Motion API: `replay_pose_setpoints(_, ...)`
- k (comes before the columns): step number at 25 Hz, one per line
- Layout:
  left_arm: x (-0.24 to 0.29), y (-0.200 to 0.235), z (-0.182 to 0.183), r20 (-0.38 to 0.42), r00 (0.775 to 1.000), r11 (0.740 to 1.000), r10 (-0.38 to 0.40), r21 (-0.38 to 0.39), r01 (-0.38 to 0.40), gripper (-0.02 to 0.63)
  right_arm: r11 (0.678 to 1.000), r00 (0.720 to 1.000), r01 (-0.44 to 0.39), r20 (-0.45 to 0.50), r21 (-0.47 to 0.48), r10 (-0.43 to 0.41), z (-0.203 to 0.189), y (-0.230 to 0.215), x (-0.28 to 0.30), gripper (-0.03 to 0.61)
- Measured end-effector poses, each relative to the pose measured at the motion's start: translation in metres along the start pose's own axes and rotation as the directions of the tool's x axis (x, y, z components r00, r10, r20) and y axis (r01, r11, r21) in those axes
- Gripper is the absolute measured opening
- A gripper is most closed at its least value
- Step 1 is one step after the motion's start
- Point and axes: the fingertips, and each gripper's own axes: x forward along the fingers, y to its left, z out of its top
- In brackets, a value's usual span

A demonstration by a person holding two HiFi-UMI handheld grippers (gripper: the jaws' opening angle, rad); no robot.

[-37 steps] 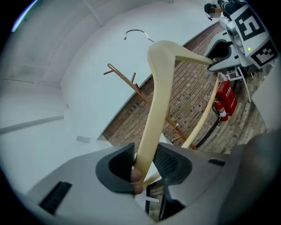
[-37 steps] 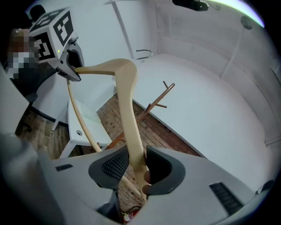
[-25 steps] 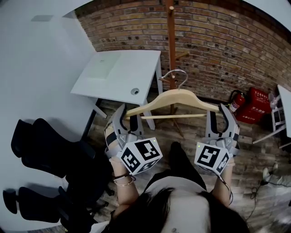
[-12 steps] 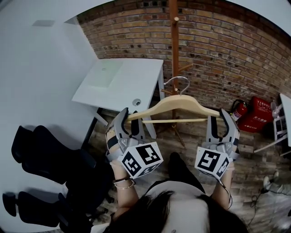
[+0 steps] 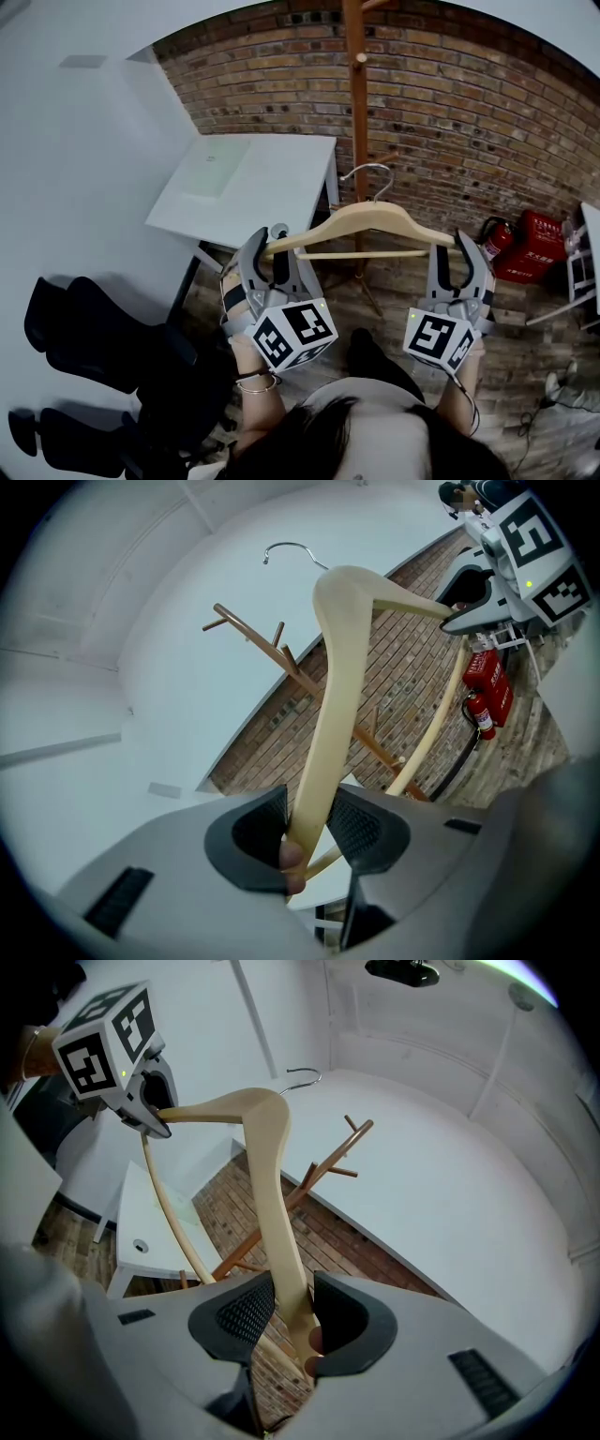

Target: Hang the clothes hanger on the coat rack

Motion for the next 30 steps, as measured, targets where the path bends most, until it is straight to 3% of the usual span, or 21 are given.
replay_pose_setpoints(30, 0.102, 0.009, 0.032, 0.014, 1.000, 1.000, -0.018, 0.020, 0.018, 0.126, 1.000, 1.000, -0.012, 0.010, 0.015, 0.012, 0.001, -0.017, 0.103, 0.144)
